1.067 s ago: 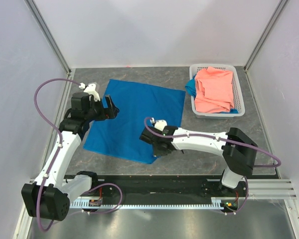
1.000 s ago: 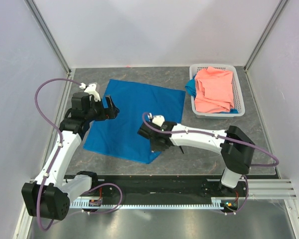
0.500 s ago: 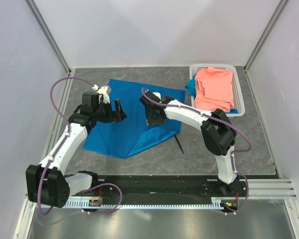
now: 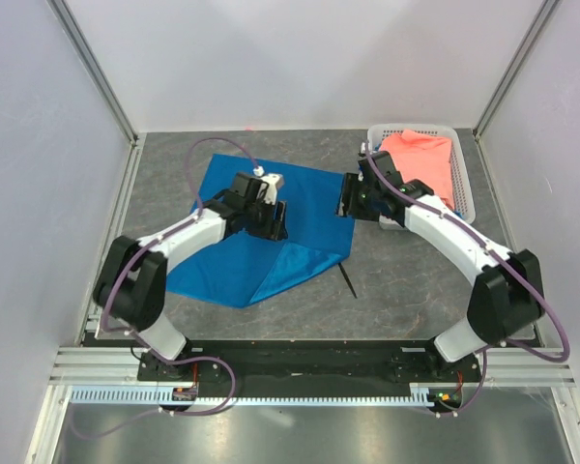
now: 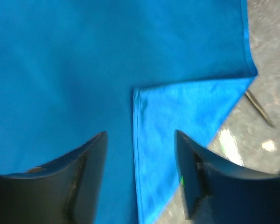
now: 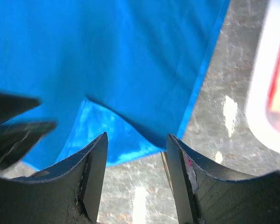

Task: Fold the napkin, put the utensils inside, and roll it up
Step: Fold the napkin

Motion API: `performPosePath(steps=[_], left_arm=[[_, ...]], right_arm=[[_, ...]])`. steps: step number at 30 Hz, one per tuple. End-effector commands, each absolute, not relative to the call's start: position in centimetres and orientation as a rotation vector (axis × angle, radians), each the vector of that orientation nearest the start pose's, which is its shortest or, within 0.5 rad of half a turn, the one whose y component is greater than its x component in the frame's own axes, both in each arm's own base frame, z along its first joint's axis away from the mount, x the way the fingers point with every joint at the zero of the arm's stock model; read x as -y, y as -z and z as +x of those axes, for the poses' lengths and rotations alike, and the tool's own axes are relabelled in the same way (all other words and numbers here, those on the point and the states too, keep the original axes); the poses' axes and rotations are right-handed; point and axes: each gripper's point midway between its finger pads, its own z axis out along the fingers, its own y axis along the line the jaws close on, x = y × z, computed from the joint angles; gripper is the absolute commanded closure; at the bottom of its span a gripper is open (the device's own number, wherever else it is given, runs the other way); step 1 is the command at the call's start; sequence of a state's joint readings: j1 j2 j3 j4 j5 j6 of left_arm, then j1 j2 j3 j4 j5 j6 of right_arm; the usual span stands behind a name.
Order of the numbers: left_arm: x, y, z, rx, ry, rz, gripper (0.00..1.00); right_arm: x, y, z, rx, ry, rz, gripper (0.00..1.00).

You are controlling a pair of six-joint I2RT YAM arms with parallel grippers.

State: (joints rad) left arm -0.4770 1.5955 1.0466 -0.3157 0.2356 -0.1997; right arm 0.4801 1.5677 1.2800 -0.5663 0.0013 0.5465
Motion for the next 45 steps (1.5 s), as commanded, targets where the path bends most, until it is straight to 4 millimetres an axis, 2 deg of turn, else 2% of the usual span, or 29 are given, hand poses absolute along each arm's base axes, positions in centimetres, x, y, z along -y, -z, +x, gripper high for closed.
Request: performPosePath(steps=[1,3,4,6,11,20,35,40,43,45], left_arm=[[24.4,-8.1,36.3,-2.357,0.499,0.605,0.41],[25.2,-7.6,36.8,-2.347,0.494,0.647,0.46],[25.2,-6.6,37.0,-2.363,0.472,0.669,0.47],[25.3,-6.1,37.3,-2.370,0.455,0.682,0.51],[25.7,-4.9,36.8,-2.396,0.463,0.704,0.55],[26.4,-4.0,35.6,-2.422,0.504,0.721,0.61],[26.8,-2.4,34.7,-2.466,0.507,0.725,0.65],[26.6,-1.9,34.6,-2.479,0.477,0.716,0.75],[26.6,-1.8,34.3,-2.487,0.453,0.704,0.75],[26.7,-2.6,34.4,-2.463,0.450,0.687,0.75]], right_arm=[[-19.5,-15.9,34.0,-2.447,-0.559,0.047,0.39],[-18.9,-15.8,33.7,-2.451,-0.576,0.048,0.39],[-18.5,-15.5,33.5,-2.458,-0.574,0.047,0.39],[-17.6,-15.7,33.7,-2.451,-0.579,0.064,0.39],[-16.0,-15.2,34.0,-2.454,-0.573,0.090,0.39],[-15.9,-14.5,34.6,-2.467,-0.590,0.089,0.39],[-15.6,-13.7,34.1,-2.484,-0.584,0.105,0.38],[-15.5,-13.7,34.1,-2.482,-0.579,0.104,0.38],[-15.3,-13.6,34.2,-2.482,-0.570,0.110,0.38],[-15.3,-13.4,34.0,-2.487,-0.571,0.107,0.38]])
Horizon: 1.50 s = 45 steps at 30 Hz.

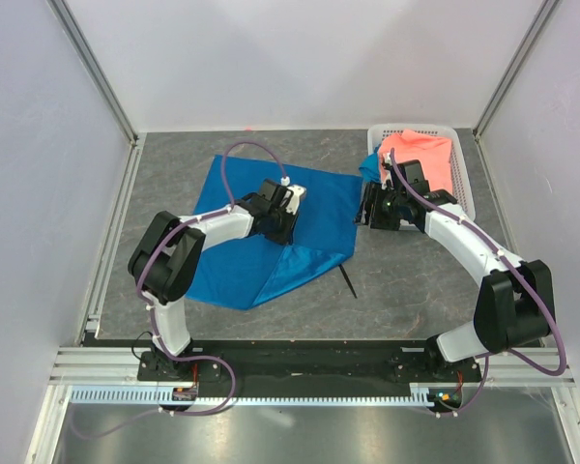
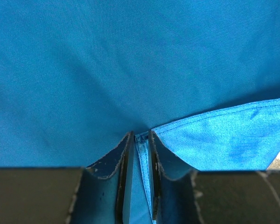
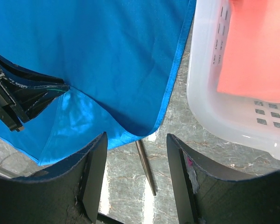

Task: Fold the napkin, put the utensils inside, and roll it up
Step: Fold the napkin

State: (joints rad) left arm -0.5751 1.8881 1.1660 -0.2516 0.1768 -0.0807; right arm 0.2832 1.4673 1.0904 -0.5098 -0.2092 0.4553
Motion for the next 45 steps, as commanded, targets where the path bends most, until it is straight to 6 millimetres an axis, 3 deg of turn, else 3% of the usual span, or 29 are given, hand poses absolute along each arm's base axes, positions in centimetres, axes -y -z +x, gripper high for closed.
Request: performPosePath(steps=[1,6,15,26,30,45], left_arm=[[26.7,-2.7,34.2,-2.457,0.452,0.685,0.75],[27.4,-3.8,34.0,-2.431,0.489,0.678,0.70],[27.2,-3.6,33.3,-2.442,0.482,0.655,0.70],[27.5,-3.6,32.5,-2.429,0.492,0.663,0.87],[27.6,-4.5,32.6,-2.412,0.505,0.645,0.98],[28.4,-6.8,31.8,-2.384,0.599,0.612,0.98]], right_arm=[[-15.2,-13.5,34.0,-2.483,-0.569,0.107,0.38],[-15.2,-13.2,33.9,-2.488,-0.571,0.106,0.38],[-15.1,-13.3,33.8,-2.482,-0.567,0.109,0.37],[-15.0,-13.3,33.8,-2.481,-0.565,0.116,0.37],[-14.9,-13.3,33.8,-2.480,-0.564,0.116,0.37],[-14.6,-13.1,33.6,-2.483,-0.552,0.108,0.37]])
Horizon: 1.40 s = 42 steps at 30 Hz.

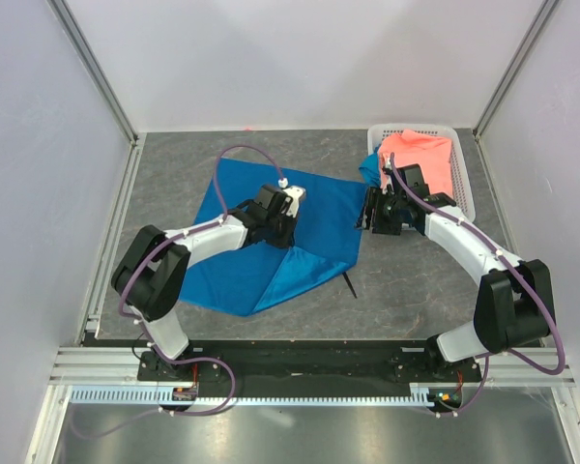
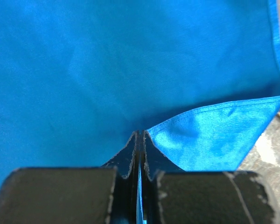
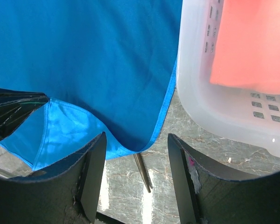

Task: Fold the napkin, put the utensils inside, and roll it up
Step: Fold the napkin

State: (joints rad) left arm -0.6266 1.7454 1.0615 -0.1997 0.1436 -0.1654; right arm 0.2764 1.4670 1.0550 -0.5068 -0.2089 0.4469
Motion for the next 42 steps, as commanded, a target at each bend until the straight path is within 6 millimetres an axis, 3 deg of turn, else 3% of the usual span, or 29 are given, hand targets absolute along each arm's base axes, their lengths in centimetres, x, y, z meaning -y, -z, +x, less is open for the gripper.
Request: performPosePath(steps=[1,4,9,16,22,31,32,38,39,41,42], left_arm=[[28.4,-6.8,31.8,-2.383,0.599,0.605,0.98],[27.4,-6.5,32.2,-2.387,0.528,0.573,0.98],[26.8,-7.6,33.6,-2.348,0.454,0.553,0.98],[25.3,-8.5,36.5,-2.319,0.379,0.493,0.98],[23.5,-9.7,39.7,-2.292,0.367,0.414,0.98],[19.0,-10.3,45.3,-2.294,0.348,0.312,0.98],[18.6,-9.4,45.6,-2.316,0.335,0.316,0.98],[15.6,-9.7,49.6,-2.307,0.334,0.241,0.98],[15.4,-9.0,50.0,-2.323,0.340,0.242,0.98],[14.7,-10.0,51.8,-2.295,0.342,0.238,0.98],[14.6,-8.4,52.0,-2.335,0.350,0.239,0.98]], right_arm=[[-14.6,-13.1,33.4,-2.483,-0.552,0.108,0.37],[-14.5,-13.2,33.4,-2.478,-0.553,0.111,0.36],[-14.4,-13.4,33.4,-2.470,-0.553,0.116,0.36],[-14.4,-13.8,33.3,-2.462,-0.555,0.111,0.36],[-14.4,-14.0,33.4,-2.455,-0.559,0.111,0.36],[-14.6,-14.3,33.9,-2.450,-0.562,0.100,0.36],[-14.6,-14.3,34.0,-2.450,-0.561,0.103,0.36],[-15.3,-14.5,34.0,-2.457,-0.613,0.105,0.36],[-15.3,-14.4,34.0,-2.462,-0.613,0.104,0.35],[-15.2,-14.1,34.1,-2.469,-0.599,0.107,0.36],[-15.0,-13.8,34.1,-2.473,-0.586,0.110,0.36]])
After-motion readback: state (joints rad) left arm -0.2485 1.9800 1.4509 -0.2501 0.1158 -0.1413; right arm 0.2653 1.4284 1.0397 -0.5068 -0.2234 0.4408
